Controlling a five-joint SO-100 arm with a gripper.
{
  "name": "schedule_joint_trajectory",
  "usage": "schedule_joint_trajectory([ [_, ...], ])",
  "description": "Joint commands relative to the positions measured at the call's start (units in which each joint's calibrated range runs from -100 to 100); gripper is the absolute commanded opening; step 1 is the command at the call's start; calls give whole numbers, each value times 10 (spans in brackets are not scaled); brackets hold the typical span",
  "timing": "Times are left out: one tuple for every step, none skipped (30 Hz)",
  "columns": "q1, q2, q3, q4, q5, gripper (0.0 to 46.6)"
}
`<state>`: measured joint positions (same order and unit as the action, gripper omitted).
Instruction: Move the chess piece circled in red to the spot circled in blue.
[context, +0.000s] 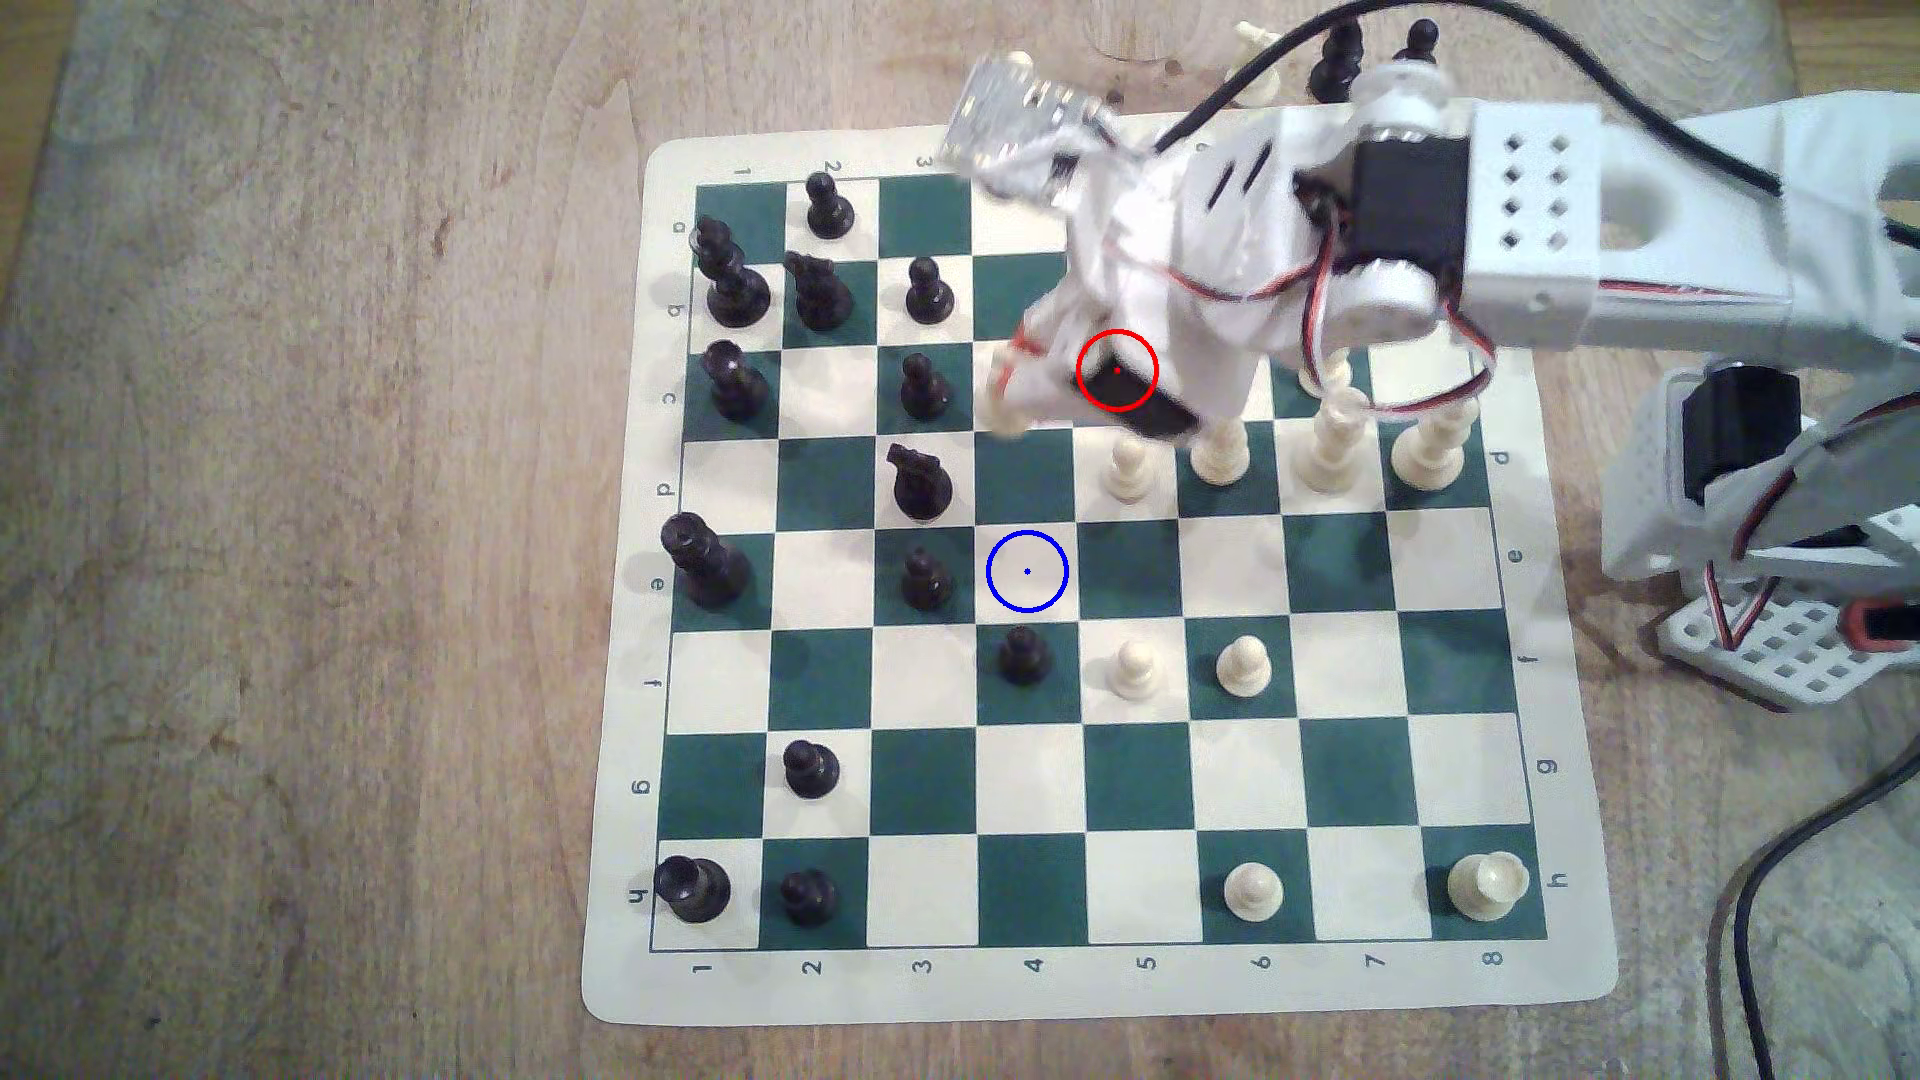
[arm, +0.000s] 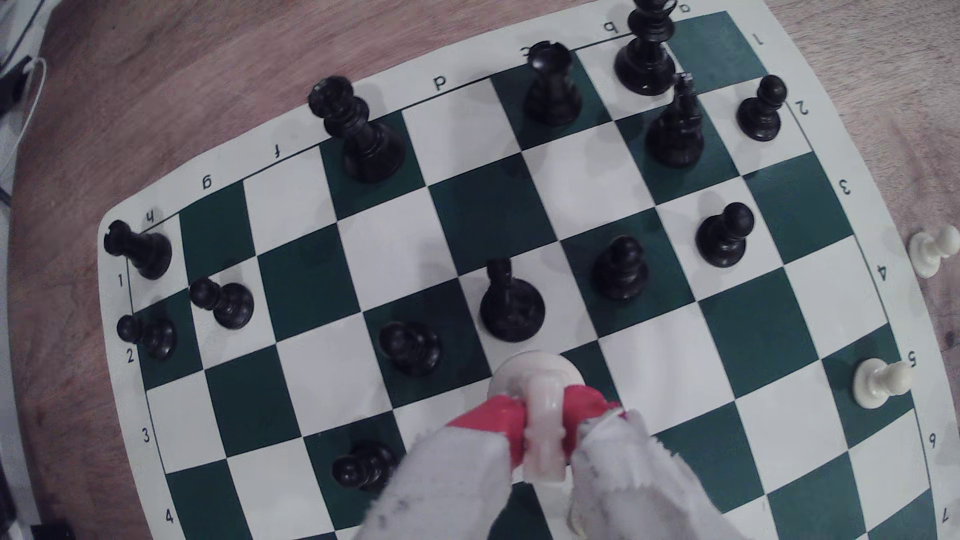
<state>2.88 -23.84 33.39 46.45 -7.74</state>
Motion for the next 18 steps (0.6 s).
schedule_joint_trajectory([
  [-28,15,-26,-22,-2,3],
  [-31,26,-9,-41,-3,3],
  [-31,35,0,-53,-3,3],
  [-32,41,4,-59,-3,3],
  [-34,48,9,-67,-3,3],
  [-39,57,16,-78,-3,3],
  [-41,61,18,-80,-3,3],
  [-42,64,18,-80,-3,3],
  [-42,69,18,-81,-3,3],
  [-42,75,18,-82,-3,3],
  [-43,82,26,-87,-2,3],
  [-45,84,32,-91,-2,3],
  [-47,86,41,-97,-2,3],
  [-49,87,49,-101,-2,3],
  [-51,92,62,-111,-2,3],
  [-51,95,67,-116,-2,3],
  [-51,98,70,-119,-3,3],
  [-51,102,74,-123,-3,3],
])
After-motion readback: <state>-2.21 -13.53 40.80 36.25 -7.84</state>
